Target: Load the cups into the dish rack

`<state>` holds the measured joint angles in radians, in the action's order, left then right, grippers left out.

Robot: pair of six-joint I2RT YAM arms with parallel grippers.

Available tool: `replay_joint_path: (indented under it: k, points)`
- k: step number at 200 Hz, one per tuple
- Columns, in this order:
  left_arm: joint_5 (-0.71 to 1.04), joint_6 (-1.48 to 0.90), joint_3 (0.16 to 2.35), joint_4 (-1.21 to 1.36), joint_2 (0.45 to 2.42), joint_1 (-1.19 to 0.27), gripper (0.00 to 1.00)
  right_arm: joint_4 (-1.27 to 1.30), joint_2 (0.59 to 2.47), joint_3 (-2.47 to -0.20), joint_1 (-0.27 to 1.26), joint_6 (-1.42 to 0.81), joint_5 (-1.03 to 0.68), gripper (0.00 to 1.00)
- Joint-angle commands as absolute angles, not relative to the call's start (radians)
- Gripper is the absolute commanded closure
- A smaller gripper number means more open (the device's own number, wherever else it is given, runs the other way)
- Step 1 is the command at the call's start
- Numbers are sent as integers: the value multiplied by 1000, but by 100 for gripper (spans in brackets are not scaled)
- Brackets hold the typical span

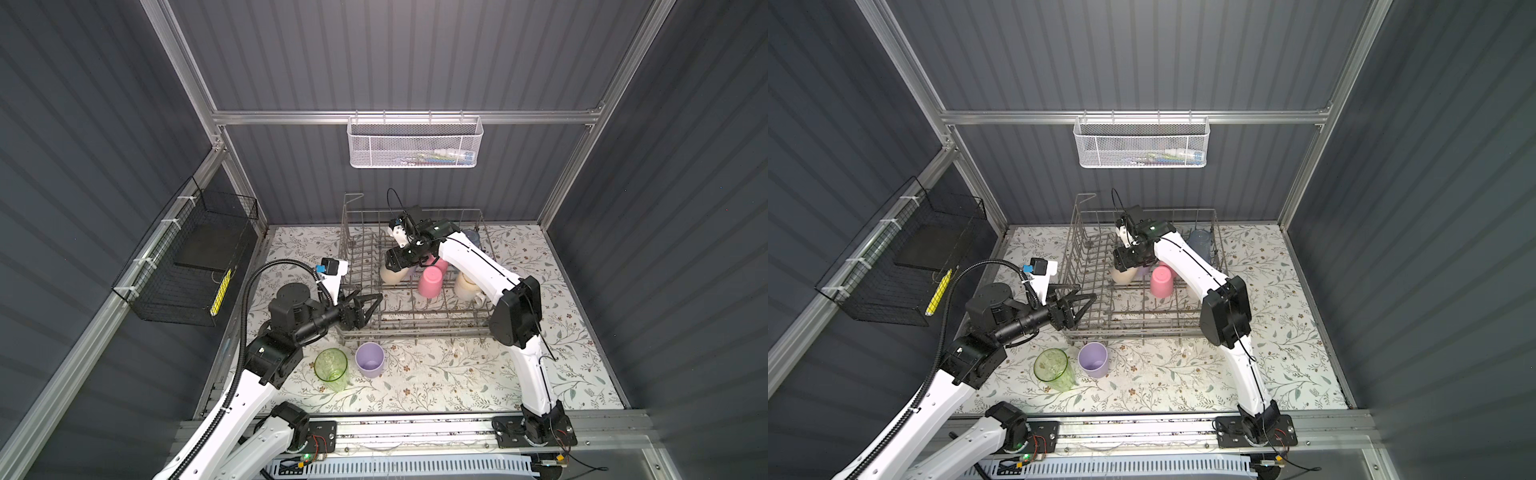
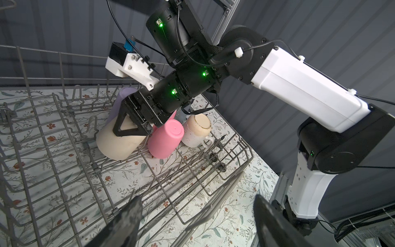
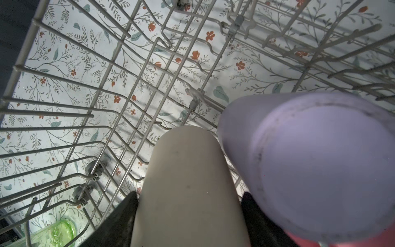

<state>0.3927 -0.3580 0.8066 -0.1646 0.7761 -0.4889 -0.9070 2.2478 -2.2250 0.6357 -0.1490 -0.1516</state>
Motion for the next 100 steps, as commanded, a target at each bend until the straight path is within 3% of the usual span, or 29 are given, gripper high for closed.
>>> replay_joint_path:
  k: [1,47,100]
  points:
    - [400,-340,792,-164,764,-483,19,-929,2271,-2258,646,-154,-137,61]
    - [403,-338,793,-165,767,-483,19,-938,2302,-2274,655,-160,-134,57]
    - [403,-334,792,-164,776,-483,19,-944,2324,-2286,665,-162,-129,45]
